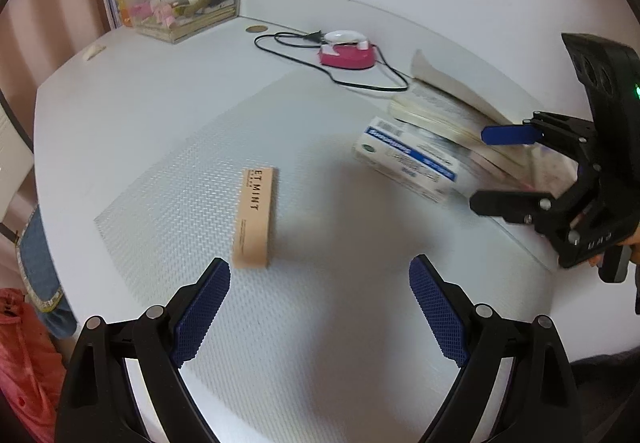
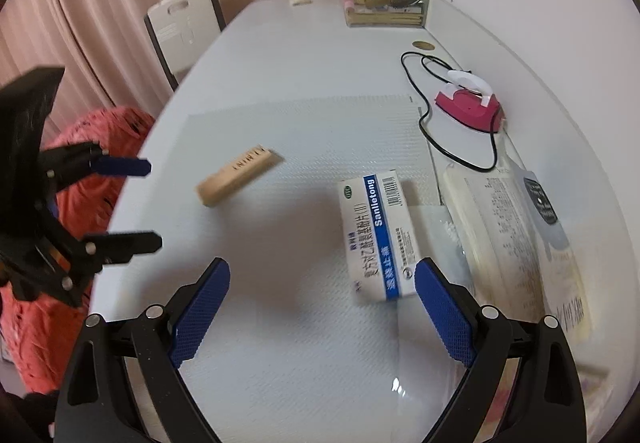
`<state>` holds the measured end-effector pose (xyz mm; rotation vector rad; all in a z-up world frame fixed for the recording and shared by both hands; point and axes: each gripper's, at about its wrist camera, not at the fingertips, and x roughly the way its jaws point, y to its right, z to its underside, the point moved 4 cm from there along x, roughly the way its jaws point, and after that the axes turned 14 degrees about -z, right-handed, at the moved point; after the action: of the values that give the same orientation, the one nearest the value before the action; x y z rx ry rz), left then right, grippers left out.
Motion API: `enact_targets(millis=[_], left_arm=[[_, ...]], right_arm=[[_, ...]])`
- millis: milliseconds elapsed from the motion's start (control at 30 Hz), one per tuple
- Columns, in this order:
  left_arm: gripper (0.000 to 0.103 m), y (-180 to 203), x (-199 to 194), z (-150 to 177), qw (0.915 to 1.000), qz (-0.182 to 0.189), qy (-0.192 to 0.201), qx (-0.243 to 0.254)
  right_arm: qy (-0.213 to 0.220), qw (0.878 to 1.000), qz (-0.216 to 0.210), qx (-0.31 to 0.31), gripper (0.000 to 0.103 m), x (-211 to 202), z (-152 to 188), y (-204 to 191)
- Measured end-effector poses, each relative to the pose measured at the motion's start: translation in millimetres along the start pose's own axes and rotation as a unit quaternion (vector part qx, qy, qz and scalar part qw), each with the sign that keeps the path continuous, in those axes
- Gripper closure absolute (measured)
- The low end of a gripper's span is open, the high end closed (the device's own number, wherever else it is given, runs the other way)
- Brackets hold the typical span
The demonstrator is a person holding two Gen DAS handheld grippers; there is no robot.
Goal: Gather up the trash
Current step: 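Grasp the wooden ETMINT block with the left tool while the right tool grasps the Sanlietong box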
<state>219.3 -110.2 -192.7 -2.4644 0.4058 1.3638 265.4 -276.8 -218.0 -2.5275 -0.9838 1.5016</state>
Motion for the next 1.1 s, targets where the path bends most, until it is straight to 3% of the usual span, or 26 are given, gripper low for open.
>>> enact_targets(millis=[333,367,467,533,633,700,733,767,867,1100], left_arm=[[0.014,-20.3,52.1,-13.0,0.9999,-0.013,-0.006,0.003],[0.024,-21.5,55.7,-14.3,0.9999,-0.014,-0.004,0.004],[0.031,-22.6,66.4,-15.2,0.9998,-0.014,-0.007,0.007],[0.042,-23.4,75.0,-13.5,0.9998,-0.016,-0.014,0.006],[0.043,-20.8,75.4,-11.9,0.9996,-0.025,-0.002,0.014],[0.055,-21.0,75.4,-12.0,0.9986,-0.049,0.003,0.022],[0.068,-23.1,75.5,-11.9,0.9982,-0.056,0.004,0.019],[0.074,-26.6,75.2,-12.1,0.9981,-0.060,0.004,0.012],[0.074,-29.3,73.9,-10.0,0.9990,-0.044,-0.002,0.001],[0.074,-21.9,43.9,8.8,0.9995,-0.030,-0.004,-0.005]], right_arm=[[-0.023,0.999,0.037,-0.003,0.011,46.8,-12.1,33.1],[-0.023,0.999,0.039,-0.001,0.011,49.2,-12.9,36.6],[-0.031,0.999,0.040,0.003,0.011,58.1,-13.4,47.0],[-0.039,0.998,0.038,0.004,0.012,65.5,-12.3,52.1],[-0.061,0.997,0.036,0.005,0.040,78.6,-7.7,57.0],[-0.056,0.997,0.050,-0.009,0.045,81.1,-6.3,56.6],[-0.054,0.997,0.050,-0.013,0.045,81.7,-6.1,56.3],[-0.052,0.997,0.048,-0.012,0.045,82.0,-5.7,56.7],[-0.048,0.998,0.043,-0.009,0.046,78.8,-5.6,55.5],[-0.027,1.000,-0.015,0.006,0.046,53.9,-6.0,35.9]])
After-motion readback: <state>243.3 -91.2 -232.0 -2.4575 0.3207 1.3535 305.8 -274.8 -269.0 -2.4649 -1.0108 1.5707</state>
